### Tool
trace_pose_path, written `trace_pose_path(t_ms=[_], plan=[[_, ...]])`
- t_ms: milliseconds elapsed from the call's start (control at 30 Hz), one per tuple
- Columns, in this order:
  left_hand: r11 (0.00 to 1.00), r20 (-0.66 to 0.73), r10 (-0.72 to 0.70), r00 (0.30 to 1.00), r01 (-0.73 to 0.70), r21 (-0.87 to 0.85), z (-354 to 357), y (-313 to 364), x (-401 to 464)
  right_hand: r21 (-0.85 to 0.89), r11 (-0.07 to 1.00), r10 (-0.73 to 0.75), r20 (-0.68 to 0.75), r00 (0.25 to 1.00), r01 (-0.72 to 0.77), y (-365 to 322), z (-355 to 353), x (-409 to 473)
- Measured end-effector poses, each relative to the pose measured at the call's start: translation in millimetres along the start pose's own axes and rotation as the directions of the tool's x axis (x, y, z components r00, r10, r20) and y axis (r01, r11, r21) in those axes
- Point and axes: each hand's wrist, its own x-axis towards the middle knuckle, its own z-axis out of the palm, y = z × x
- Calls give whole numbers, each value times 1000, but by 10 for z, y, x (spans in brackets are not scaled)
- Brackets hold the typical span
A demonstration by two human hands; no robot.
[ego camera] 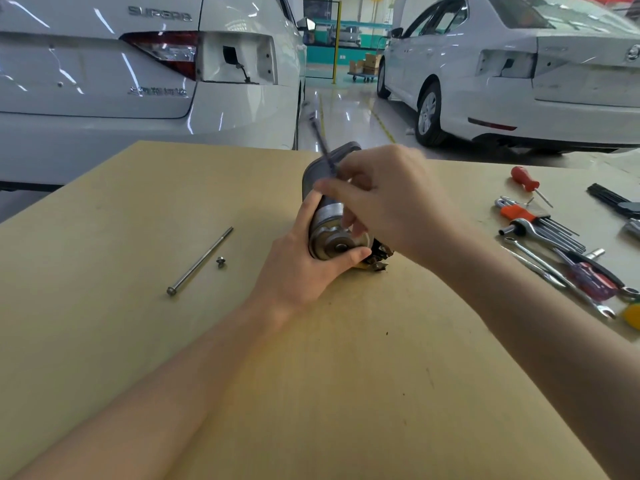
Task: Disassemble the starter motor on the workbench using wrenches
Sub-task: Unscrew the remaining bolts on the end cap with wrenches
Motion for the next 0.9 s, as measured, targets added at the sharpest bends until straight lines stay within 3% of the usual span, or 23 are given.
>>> trace_pose_path(t_ms=[100, 367, 467, 567, 633, 800, 900], plan=[[1000, 5, -5, 1000, 5, -8, 1, 5, 3, -140, 989, -29, 82, 996, 40, -87, -18, 59], [1000, 20, -7, 1000, 7, 14, -7, 6, 3, -140, 988, -59, 65, 996, 67, -75, -1, 23], [1000, 30, 3, 1000, -3, -2, -4, 6, 0, 155, 984, -90, 20, 996, 86, -112, 11, -75], [1000, 20, -1, 1000, 1, -5, -2, -20, 5, 492, 867, -82, -25, 996, 84, -167, -23, -124], [1000, 12, 1, 1000, -1, -6, 8, -21, 0, 633, 774, 4, -27, 1000, 14, -147, -67, -148], [999, 11, 5, 1000, -5, -40, 7, -30, -5, 793, 552, 304, 97, 948, -258, 209, -90, -350], [999, 21, 6, 1000, -5, -43, 5, -40, -4, 857, 385, 338, 215, 916, -343, 420, -63, -457]])
